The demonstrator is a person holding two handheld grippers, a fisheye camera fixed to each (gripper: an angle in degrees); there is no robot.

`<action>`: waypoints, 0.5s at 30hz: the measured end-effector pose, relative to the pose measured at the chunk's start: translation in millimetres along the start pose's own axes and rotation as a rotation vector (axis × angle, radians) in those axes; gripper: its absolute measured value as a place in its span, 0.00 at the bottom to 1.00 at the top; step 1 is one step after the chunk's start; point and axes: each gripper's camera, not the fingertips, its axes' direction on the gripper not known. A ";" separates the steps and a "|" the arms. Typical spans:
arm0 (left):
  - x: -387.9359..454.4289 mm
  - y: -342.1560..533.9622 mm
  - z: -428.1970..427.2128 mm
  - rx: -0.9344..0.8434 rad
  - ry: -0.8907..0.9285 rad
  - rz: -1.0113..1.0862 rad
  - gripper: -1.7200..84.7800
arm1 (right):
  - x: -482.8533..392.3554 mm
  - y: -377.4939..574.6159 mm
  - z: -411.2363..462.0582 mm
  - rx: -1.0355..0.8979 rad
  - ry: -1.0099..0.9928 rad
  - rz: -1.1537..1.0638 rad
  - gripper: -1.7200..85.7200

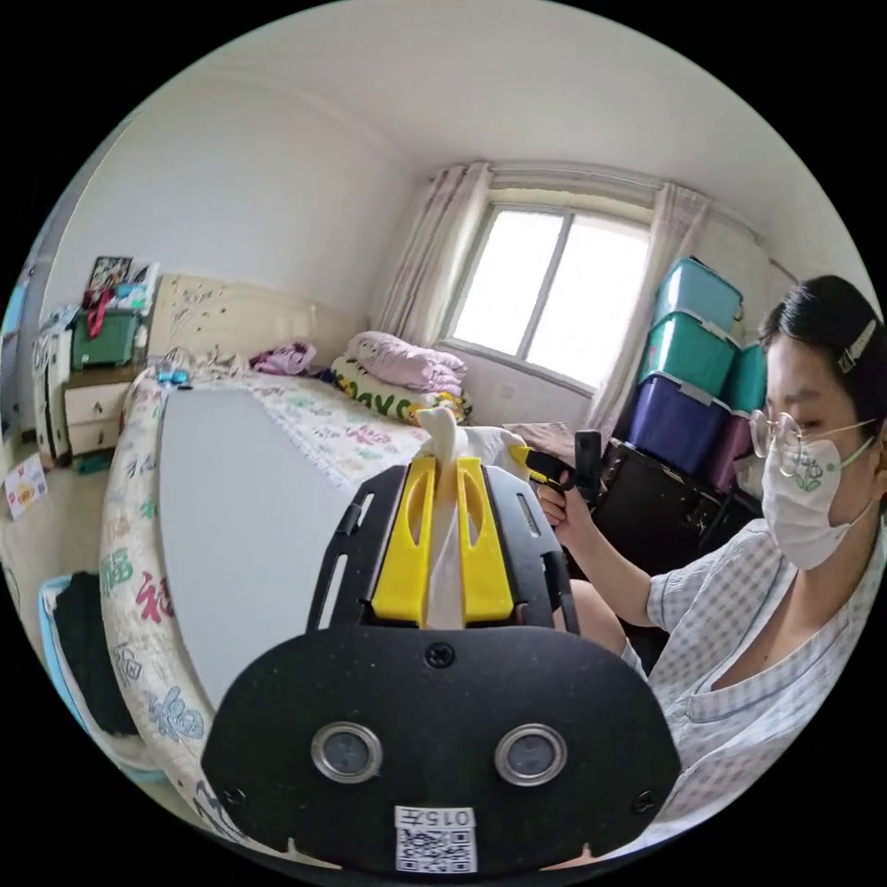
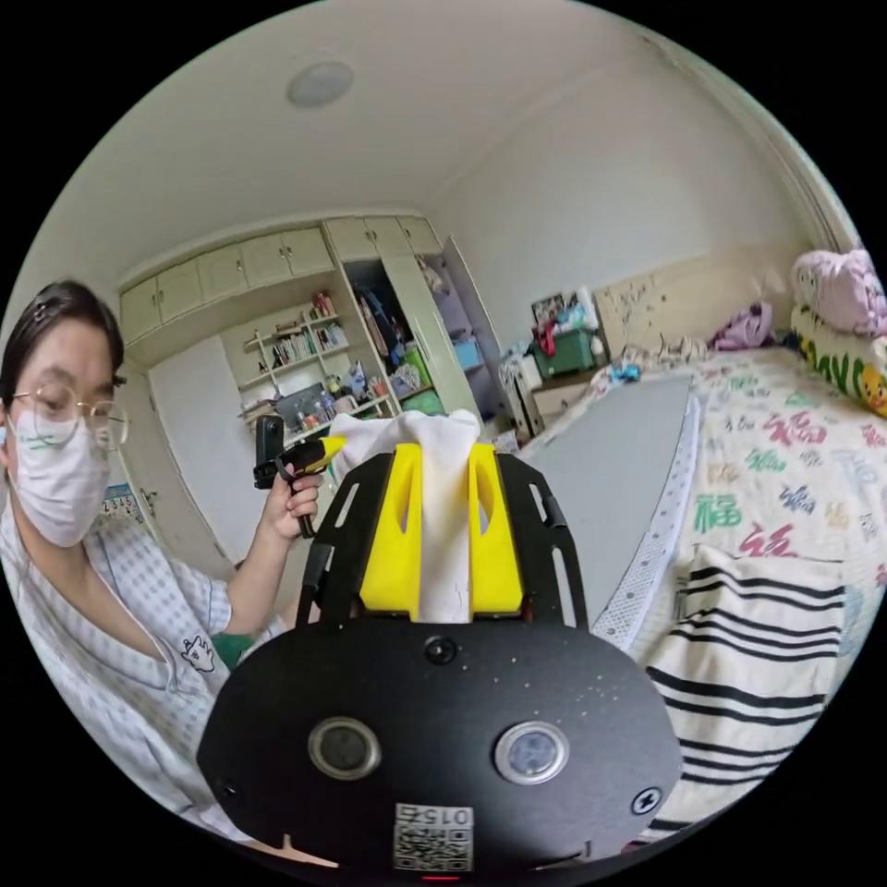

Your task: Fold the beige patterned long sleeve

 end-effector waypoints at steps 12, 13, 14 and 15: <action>216.9 -16.1 157.0 0.016 0.340 0.210 0.04 | -106.8 -26.5 -237.0 0.144 0.434 -0.286 0.11; 225.9 -12.0 179.4 0.007 0.365 0.206 0.04 | -105.5 -27.4 -242.2 0.145 0.447 -0.287 0.11; 232.6 -7.3 201.5 -0.003 0.381 0.201 0.04 | -100.4 -29.4 -250.7 0.143 0.464 -0.281 0.11; 234.7 -4.7 212.4 -0.008 0.386 0.196 0.04 | -92.2 -31.6 -256.6 0.137 0.471 -0.268 0.11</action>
